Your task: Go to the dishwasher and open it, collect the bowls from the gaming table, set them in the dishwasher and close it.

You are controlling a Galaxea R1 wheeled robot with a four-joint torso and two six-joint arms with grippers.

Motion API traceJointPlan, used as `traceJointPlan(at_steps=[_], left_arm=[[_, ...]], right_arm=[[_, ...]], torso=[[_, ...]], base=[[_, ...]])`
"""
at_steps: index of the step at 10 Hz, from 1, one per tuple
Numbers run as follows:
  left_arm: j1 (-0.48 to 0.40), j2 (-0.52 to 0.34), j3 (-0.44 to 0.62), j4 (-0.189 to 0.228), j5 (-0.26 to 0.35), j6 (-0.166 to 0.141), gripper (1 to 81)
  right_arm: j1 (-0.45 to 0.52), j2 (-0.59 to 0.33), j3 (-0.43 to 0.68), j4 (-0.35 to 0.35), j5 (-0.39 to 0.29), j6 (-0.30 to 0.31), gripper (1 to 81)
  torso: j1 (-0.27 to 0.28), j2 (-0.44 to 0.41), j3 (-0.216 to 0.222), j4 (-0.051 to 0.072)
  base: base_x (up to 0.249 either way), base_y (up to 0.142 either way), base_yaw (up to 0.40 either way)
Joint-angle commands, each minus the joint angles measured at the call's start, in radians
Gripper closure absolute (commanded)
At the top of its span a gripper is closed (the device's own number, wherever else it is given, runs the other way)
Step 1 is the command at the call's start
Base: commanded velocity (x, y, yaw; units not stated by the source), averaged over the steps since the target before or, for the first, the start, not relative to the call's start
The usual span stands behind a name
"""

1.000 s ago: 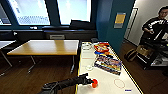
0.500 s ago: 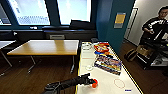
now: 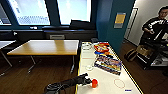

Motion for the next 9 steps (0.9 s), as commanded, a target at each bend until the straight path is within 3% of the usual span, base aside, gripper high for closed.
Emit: traceJointPlan(at_steps=[1,9], left_arm=[[-0.156,0.022,0.011,-0.015,0.023,-0.001,1.0],[-0.168,0.078,-0.042,-0.001,0.024,0.002,1.0]], right_arm=[[0.057,-0.045,0.039,-0.028,-0.068,-0.002,81.1],[0.055,-0.045,0.039,-0.028,-0.069,-0.002,81.1]], torso=[[0.000,0.000,0.000,0.000],[0.000,0.000,0.000,0.000]], base=[[0.000,0.000,0.000],[0.000,0.000,0.000]])
